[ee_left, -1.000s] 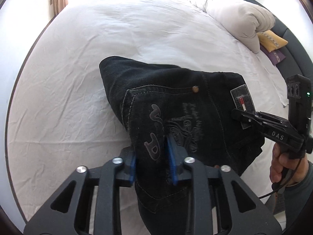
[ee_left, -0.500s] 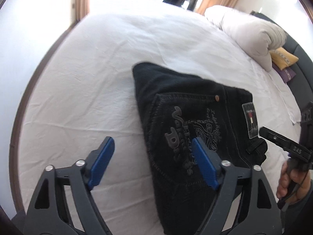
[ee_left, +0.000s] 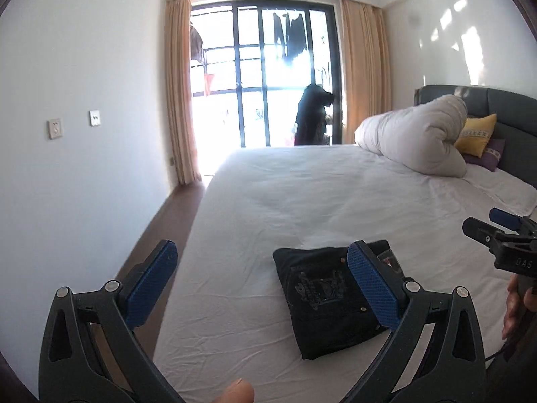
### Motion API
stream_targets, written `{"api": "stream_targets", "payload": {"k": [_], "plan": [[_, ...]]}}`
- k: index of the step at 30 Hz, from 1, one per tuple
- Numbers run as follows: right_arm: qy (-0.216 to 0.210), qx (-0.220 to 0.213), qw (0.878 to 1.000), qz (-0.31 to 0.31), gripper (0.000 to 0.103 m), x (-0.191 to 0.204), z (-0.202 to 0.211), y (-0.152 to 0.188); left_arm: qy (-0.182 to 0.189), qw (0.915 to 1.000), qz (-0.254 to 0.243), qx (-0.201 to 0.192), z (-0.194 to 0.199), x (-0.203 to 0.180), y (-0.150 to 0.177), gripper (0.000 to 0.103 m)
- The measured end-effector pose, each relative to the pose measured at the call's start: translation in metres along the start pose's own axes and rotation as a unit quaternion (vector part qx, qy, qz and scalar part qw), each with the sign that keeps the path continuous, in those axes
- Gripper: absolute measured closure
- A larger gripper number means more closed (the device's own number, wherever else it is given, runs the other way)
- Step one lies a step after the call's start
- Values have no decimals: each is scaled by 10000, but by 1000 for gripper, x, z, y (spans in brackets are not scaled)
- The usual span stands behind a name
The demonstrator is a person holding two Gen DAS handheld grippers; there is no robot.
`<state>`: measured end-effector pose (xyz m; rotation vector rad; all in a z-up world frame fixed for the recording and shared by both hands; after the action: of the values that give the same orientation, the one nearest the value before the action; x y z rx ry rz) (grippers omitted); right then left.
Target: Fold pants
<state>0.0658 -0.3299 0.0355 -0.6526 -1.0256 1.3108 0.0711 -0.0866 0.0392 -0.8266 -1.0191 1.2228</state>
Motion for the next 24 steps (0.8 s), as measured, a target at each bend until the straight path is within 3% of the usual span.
{"api": "stream_targets", "payload": {"k": [4, 7, 10, 14, 19, 24], "plan": [[-16, -223, 9996, 167, 0, 21, 38, -11, -186, 9991, -169, -354, 52, 2, -13, 0], [58, -251, 9989, 400, 0, 34, 60, -16, 157, 9993, -112, 334, 53, 6, -16, 0], [116, 59, 9992, 390, 0, 39, 61, -13, 47, 9962, 84, 871, 50, 6, -12, 0], [311, 413, 9984, 225, 0, 43, 67, -11, 324, 9877, 288, 1502, 39, -8, 2, 0], [501, 959, 9939, -191, 0, 36, 60, 3, 541, 9746, 390, 2136, 20, -25, 24, 0], [719, 1348, 9874, -414, 0, 24, 46, 16, 620, 9659, 463, 2469, -9, -34, 42, 0]]}}
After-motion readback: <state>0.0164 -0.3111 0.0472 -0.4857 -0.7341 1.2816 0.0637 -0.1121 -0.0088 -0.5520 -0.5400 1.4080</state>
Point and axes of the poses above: each gripper's, at about its wrist camera, not at the fingertips, and z roughly against the way its jaws point, x to its left, y to its underside, the point moved 2 cm from there along -z, roughly the way its jaws point, and after that the axes turned 7 degrees about -z, right-handed, at the moved point
